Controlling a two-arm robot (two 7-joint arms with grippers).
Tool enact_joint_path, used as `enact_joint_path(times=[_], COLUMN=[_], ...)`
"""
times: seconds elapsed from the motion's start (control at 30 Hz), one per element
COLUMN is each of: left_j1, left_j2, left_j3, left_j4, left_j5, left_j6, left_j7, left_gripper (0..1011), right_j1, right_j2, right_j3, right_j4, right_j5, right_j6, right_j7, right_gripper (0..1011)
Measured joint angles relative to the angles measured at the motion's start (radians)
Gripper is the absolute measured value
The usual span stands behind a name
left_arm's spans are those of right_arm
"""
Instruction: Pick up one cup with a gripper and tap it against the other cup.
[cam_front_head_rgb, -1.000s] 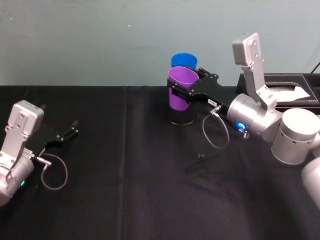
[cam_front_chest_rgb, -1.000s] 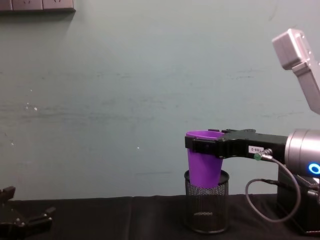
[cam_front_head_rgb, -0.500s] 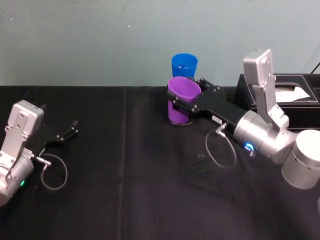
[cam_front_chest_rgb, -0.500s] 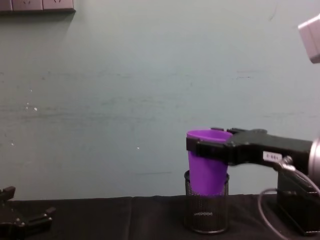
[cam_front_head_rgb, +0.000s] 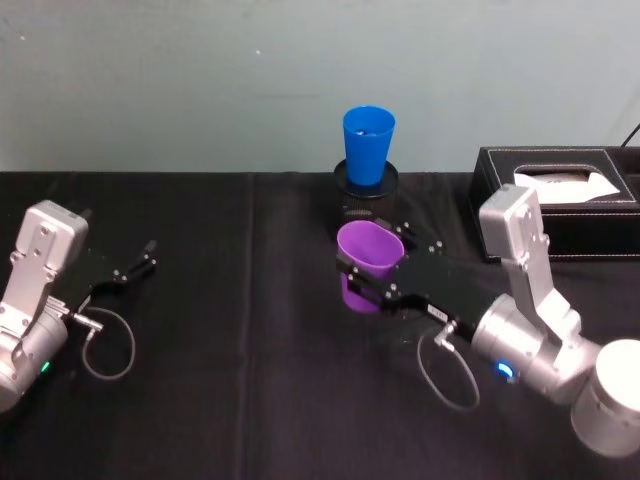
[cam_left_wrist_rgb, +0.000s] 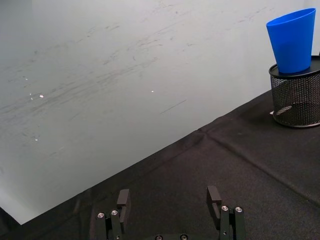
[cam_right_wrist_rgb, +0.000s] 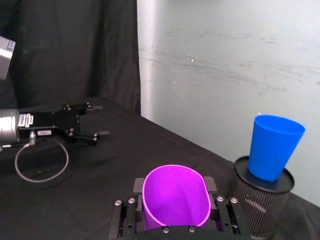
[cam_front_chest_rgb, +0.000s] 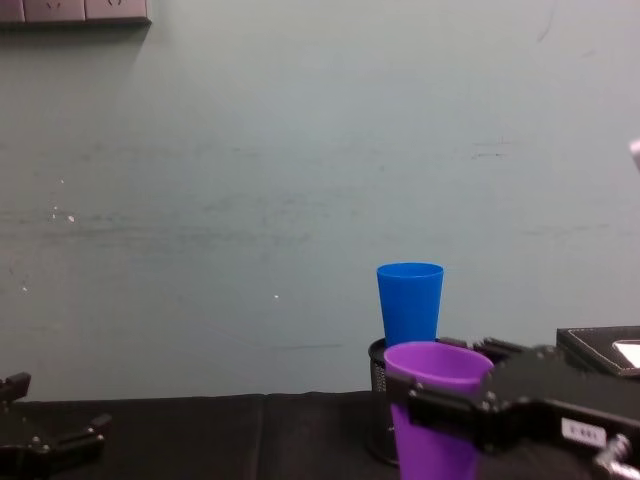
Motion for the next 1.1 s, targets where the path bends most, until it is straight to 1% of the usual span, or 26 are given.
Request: enact_joint_path(times=[0.03,0.13,0.23,0.4,0.67,0.9,1.1], left_j1=[0.000,0.000,0.000,0.000,0.000,0.000,0.000], left_j2=[0.000,0.000,0.000,0.000,0.000,0.000,0.000], left_j3=[0.000,0.000,0.000,0.000,0.000,0.000,0.000], left_j4=[0.000,0.000,0.000,0.000,0.000,0.000,0.000], left_j5=[0.000,0.000,0.000,0.000,0.000,0.000,0.000], left_j6=[0.000,0.000,0.000,0.000,0.000,0.000,0.000], left_j7=[0.000,0.000,0.000,0.000,0.000,0.000,0.000], left_gripper=[1000,1000,1000,1000,1000,1000,1000], right_j1=[0.000,-0.032,-0.049,-0.072,-0.074,-0.067,-0.063], right_j2=[0.000,-0.003,-0.008,-0.026,-0.061,-0.079,-0.090], right_j3=[0.000,0.007,0.010,0.019,0.029,0.039,0.045], right_j4=[0.000,0.009,0.021,0.056,0.127,0.166,0.185], right_j5=[0.000,-0.019,-0.030,-0.049,-0.072,-0.086,-0.096], right_j6=[0.000,-0.032,-0.048,-0.087,-0.143,-0.168,-0.184], right_j7=[0.000,-0.010,-0.016,-0.024,-0.022,-0.012,-0.005], right_gripper=[716,716,716,716,716,716,716])
